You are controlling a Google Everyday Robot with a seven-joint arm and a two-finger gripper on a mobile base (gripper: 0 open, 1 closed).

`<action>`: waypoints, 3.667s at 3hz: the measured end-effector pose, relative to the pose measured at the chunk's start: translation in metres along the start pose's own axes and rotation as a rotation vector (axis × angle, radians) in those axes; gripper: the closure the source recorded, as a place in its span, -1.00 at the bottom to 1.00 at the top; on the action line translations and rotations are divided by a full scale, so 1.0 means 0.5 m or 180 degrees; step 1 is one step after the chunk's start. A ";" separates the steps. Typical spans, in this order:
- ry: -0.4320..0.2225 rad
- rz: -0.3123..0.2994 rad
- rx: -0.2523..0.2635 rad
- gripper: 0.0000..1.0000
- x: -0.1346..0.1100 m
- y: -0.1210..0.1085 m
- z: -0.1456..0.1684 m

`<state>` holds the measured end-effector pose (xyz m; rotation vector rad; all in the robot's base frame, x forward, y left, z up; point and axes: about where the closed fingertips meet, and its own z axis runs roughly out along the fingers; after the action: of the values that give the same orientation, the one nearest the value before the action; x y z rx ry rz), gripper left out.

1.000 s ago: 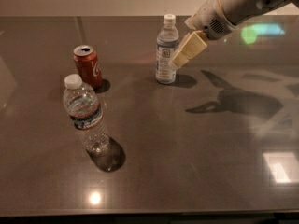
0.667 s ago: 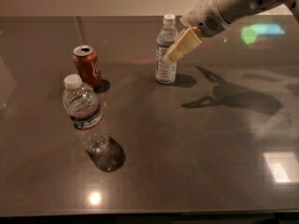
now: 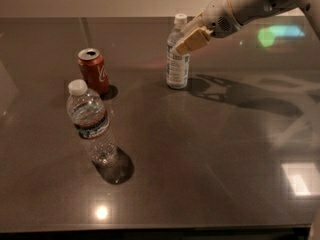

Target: Move blue plastic bottle near water bottle

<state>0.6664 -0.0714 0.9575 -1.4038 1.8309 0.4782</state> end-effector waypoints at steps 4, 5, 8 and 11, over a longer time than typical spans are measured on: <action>-0.0204 -0.0165 -0.0503 1.00 0.003 0.210 -0.105; -0.0257 -0.0291 -0.0674 1.00 -0.003 0.291 -0.120; -0.0296 -0.0549 -0.1002 1.00 -0.057 0.391 -0.071; -0.0332 -0.0768 -0.1025 0.66 -0.088 0.426 -0.035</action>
Offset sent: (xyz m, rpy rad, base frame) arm -0.0677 -0.0098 0.0245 0.0392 -0.0030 0.0853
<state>0.4659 0.0137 0.9695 -1.7545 1.5226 0.7291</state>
